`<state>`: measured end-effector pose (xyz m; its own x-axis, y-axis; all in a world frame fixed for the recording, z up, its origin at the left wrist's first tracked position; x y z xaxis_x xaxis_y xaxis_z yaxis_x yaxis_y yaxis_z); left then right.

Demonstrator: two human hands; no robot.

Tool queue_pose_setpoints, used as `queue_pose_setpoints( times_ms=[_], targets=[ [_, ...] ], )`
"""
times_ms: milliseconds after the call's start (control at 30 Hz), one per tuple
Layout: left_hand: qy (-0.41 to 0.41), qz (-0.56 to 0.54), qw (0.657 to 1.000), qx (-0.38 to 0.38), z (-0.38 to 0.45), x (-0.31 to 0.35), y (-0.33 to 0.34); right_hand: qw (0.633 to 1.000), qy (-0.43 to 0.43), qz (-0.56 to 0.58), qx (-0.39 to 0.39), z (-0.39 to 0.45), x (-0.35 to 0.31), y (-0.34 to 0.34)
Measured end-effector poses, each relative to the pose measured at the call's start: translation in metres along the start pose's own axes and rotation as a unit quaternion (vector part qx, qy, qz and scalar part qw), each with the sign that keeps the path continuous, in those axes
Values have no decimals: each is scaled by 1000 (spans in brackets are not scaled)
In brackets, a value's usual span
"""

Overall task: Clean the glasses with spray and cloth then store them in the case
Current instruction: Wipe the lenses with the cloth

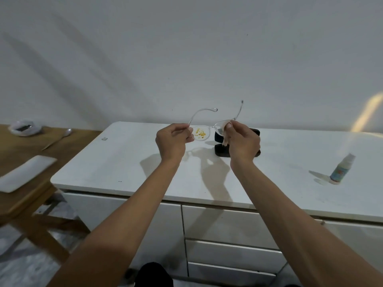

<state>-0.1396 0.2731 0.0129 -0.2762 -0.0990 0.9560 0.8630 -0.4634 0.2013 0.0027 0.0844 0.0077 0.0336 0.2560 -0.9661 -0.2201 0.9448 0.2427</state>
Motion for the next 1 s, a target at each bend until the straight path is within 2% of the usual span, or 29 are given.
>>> queue_pose_setpoints(
  times_ms=[100,167,333,467,633,800,1000],
  targets=[
    [7,2,1000,6,-3,7,-1,999,-19,-6,34,0,-1,4],
    [14,6,1000,13,-3,11,-5,998,-52,-35,31,-1,-6,7],
    [14,6,999,31,0,13,-18,976,-127,-174,-18,-3,-11,14],
    [11,12,999,32,-1,12,-22,955,-150,-256,-2,-4,-14,12],
    [13,9,1000,27,-1,15,-23,985,-98,-138,-45,-4,-7,13],
    [11,-3,1000,18,-2,17,-22,994,-96,-51,-3,-8,-8,13],
    [9,-17,1000,6,-7,20,-18,991,-7,101,88,-8,4,18]
  ],
)
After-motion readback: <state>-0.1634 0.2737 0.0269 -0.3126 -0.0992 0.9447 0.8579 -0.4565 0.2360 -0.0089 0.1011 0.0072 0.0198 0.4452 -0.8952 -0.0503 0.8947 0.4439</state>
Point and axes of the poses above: each hand's wrist, its own z-axis towards the middle knuckle, its own y-axis out of the palm, x = y × z, the point moved 9 cm from there along z, towards the middle knuckle
